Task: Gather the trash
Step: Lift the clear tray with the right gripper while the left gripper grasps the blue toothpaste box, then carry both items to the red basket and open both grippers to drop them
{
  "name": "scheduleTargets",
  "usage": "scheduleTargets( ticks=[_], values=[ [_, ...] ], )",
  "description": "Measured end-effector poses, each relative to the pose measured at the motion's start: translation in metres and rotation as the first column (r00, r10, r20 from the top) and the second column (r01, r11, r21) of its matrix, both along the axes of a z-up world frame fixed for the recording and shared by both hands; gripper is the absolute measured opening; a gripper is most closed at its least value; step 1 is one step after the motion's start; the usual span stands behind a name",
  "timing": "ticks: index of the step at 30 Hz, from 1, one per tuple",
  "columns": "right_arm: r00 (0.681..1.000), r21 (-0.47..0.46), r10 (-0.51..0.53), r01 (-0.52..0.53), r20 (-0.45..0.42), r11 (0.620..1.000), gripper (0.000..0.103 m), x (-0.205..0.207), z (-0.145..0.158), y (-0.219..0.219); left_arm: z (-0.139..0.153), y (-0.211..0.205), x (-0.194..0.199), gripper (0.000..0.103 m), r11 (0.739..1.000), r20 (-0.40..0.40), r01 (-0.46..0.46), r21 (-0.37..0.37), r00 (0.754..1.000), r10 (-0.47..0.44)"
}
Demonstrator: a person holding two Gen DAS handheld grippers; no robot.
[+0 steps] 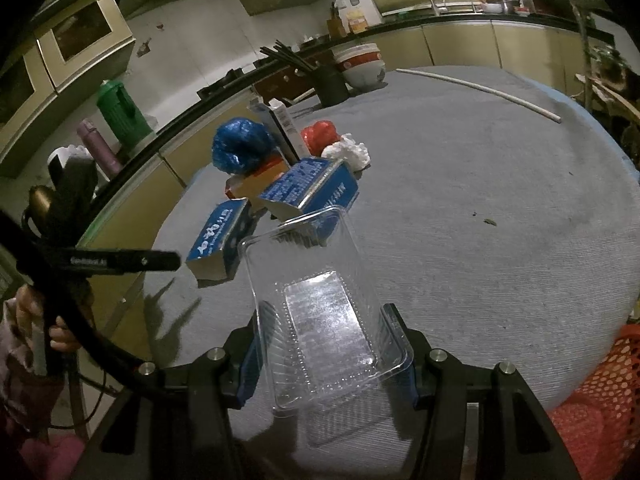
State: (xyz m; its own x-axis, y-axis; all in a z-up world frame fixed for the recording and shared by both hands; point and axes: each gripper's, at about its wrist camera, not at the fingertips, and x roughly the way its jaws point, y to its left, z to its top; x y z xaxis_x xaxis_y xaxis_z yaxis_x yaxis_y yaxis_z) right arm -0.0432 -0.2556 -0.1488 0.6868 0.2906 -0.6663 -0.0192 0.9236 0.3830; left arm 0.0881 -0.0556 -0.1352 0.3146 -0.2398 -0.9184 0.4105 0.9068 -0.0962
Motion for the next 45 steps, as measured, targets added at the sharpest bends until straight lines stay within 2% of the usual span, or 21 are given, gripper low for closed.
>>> scheduleTargets(
  ticks=[2, 6, 11, 13, 17, 19, 23, 29, 34, 37, 39, 45],
  values=[
    [1.0, -0.011, -0.009, 0.01, 0.015, 1.0, 0.057, -0.004, 0.004, 0.001, -0.003, -0.015, 0.005, 0.08, 1.0, -0.005, -0.004, 0.028, 1.0, 0.004],
    [0.999, -0.002, -0.031, 0.031, 0.026, 1.0, 0.057, -0.011, 0.008, -0.005, -0.016, -0.029, 0.022, 0.08, 0.998, -0.022, -0.055, 0.024, 0.998, 0.055],
    [0.999, 0.011, -0.049, 0.049, 0.018, 0.999, 0.057, -0.016, 0.004, -0.011, -0.022, -0.017, 0.031, 0.071, 0.994, -0.024, -0.108, -0.019, 0.994, 0.108],
    [0.998, 0.013, -0.051, 0.05, 0.021, 0.999, 0.057, -0.017, 0.005, -0.011, -0.018, -0.01, 0.028, 0.063, 0.993, 0.004, -0.114, -0.022, 0.993, 0.114],
    [0.998, 0.013, -0.055, 0.055, 0.043, 0.998, 0.057, -0.019, 0.01, -0.01, -0.004, 0.005, 0.014, 0.061, 0.992, 0.01, -0.118, -0.05, 0.993, 0.118],
    [0.996, 0.01, -0.062, 0.061, 0.057, 0.998, 0.057, -0.022, 0.015, -0.01, 0.004, 0.012, 0.001, 0.061, 0.993, 0.031, -0.105, -0.053, 0.994, 0.107],
    [0.993, 0.013, -0.084, 0.084, 0.079, 0.996, 0.057, -0.031, 0.022, -0.015, 0.009, -0.01, -0.017, 0.061, 0.996, 0.061, -0.051, -0.078, 0.997, 0.056],
    [0.985, 0.023, -0.146, 0.145, 0.096, 0.989, 0.057, -0.055, 0.031, -0.029, 0.034, -0.042, -0.06, 0.061, 0.988, 0.117, 0.111, -0.105, 0.988, -0.099],
    [0.97, 0.04, -0.23, 0.227, 0.081, 0.973, 0.057, -0.083, 0.029, -0.052, 0.036, -0.085, -0.092, 0.061, 0.957, 0.12, 0.269, -0.106, 0.959, -0.256],
    [0.949, 0.065, -0.31, 0.307, 0.059, 0.95, 0.057, -0.111, 0.022, -0.077, 0.035, -0.115, -0.113, 0.061, 0.925, 0.114, 0.365, -0.102, 0.928, -0.354],
    [0.929, 0.085, -0.367, 0.363, 0.04, 0.928, 0.057, -0.129, 0.016, -0.094, 0.034, -0.139, -0.127, 0.061, 0.895, 0.106, 0.431, -0.111, 0.901, -0.421],
    [0.835, 0.152, -0.549, 0.547, -0.032, 0.823, 0.058, -0.193, -0.009, -0.149, 0.027, -0.196, -0.16, 0.061, 0.821, 0.072, 0.56, -0.111, 0.828, -0.556]
  ],
)
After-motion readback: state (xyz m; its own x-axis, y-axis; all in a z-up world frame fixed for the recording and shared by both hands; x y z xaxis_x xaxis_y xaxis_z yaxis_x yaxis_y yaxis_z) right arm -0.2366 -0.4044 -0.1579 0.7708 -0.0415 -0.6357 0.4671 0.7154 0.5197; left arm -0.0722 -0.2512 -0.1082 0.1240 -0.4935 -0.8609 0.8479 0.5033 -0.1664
